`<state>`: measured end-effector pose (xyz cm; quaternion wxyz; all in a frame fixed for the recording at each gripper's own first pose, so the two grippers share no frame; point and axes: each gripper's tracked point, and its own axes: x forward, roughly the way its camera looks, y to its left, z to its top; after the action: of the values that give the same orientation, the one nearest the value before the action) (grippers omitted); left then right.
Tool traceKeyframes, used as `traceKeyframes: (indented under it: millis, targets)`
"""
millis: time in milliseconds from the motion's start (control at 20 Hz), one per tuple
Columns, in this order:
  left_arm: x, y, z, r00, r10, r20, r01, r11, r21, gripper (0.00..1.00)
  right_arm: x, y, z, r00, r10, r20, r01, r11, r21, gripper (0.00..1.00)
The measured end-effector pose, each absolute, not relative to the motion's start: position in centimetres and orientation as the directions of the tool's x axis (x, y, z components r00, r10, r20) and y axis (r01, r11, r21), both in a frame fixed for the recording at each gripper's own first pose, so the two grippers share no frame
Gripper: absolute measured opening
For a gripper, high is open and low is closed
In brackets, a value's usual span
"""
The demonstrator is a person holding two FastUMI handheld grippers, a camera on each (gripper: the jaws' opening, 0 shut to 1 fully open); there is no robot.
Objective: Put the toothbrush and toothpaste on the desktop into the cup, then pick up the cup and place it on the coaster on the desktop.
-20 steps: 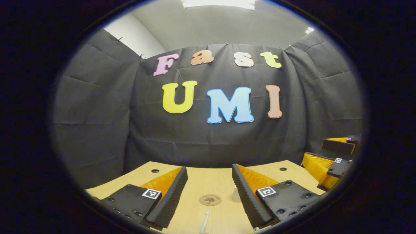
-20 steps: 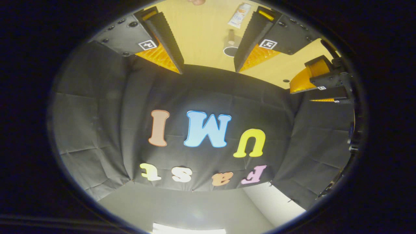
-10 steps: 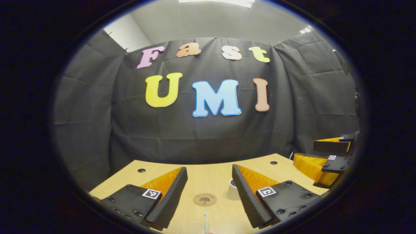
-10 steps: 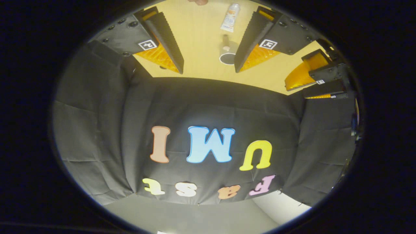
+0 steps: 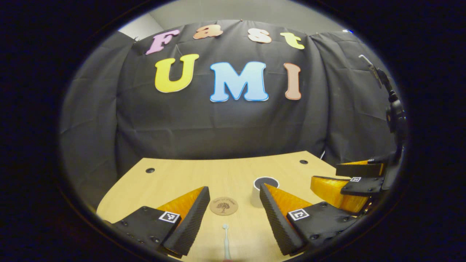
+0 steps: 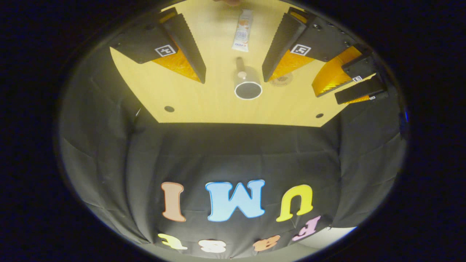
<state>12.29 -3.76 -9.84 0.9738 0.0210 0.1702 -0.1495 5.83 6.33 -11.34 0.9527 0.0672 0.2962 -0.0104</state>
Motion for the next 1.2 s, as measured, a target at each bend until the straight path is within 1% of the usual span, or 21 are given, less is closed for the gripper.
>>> traceKeyframes:
  millis: [50,100,150,200,300,450,600,650,700,750,800,900,950,1100,1200]
  targets:
    - [12.4,-3.8,-10.5,0.889,-0.28,-0.362,0.294,0.956,-0.019,0.92,5.9,6.5,-12.3,0.8,0.029,-0.599,0.057,0.991,0.125,0.99]
    - [12.5,-3.6,-11.4,0.881,-0.273,-0.386,0.288,0.958,-0.02,0.94,6.0,6.6,-13.1,0.773,0.041,-0.633,0.055,0.99,0.13,0.99]
    - [12.7,-4.2,-12.3,0.87,-0.279,-0.407,0.295,0.955,-0.024,0.94,6.1,6.7,-13.6,0.75,0.054,-0.659,0.054,0.988,0.143,1.0]
    - [12.8,-4.5,-12.9,0.861,-0.284,-0.421,0.304,0.952,-0.02,0.92,6.1,6.9,-14.3,0.721,0.071,-0.689,0.055,0.986,0.159,0.99]
    - [12.9,-5.1,-15.3,0.821,-0.286,-0.494,0.313,0.949,-0.029,0.92,5.4,7.2,-15.8,0.667,0.085,-0.74,0.063,0.983,0.17,0.99]
    - [12.6,-4.5,-19.3,0.751,-0.275,-0.601,0.282,0.956,-0.085,0.93,5.0,7.5,-17.8,0.608,0.115,-0.786,0.074,0.977,0.2,0.98]
    - [12.5,-3.9,-22.2,0.683,-0.257,-0.683,0.238,0.963,-0.125,0.93,4.8,7.9,-18.8,0.565,0.131,-0.815,0.081,0.974,0.212,0.98]
    - [12.2,-3.8,-23.0,0.659,-0.252,-0.708,0.223,0.965,-0.136,0.95,4.9,8.0,-19.2,0.551,0.133,-0.824,0.08,0.974,0.211,0.98]
    - [12.0,-3.5,-24.2,0.63,-0.246,-0.736,0.207,0.967,-0.145,0.93,4.8,8.1,-19.6,0.536,0.133,-0.834,0.078,0.976,0.206,0.98]
    - [11.7,-3.4,-25.2,0.595,-0.241,-0.767,0.192,0.969,-0.156,0.92,4.7,8.2,-20.2,0.515,0.134,-0.846,0.074,0.977,0.2,0.98]
    - [11.2,-3.4,-26.1,0.555,-0.237,-0.797,0.176,0.97,-0.165,0.95,4.3,8.4,-20.9,0.488,0.136,-0.862,0.073,0.978,0.196,0.98]
    - [10.0,-3.4,-28.1,0.456,-0.221,-0.862,0.15,0.974,-0.171,0.93,3.9,8.9,-22.0,0.435,0.15,-0.888,0.071,0.977,0.2,0.98]
    - [9.5,-3.3,-29.2,0.415,-0.211,-0.885,0.142,0.976,-0.167,0.94,3.8,8.9,-22.6,0.407,0.151,-0.901,0.071,0.978,0.196,0.98]
    - [8.1,-2.4,-31.2,0.298,-0.183,-0.937,0.114,0.981,-0.155,0.94,3.0,9.2,-24.4,0.319,0.151,-0.935,0.07,0.981,0.183,0.98]
    - [7.9,-2.7,-32.6,0.236,-0.165,-0.958,0.113,0.984,-0.141,0.94,2.8,9.6,-25.5,0.275,0.162,-0.948,0.076,0.979,0.19,0.96]
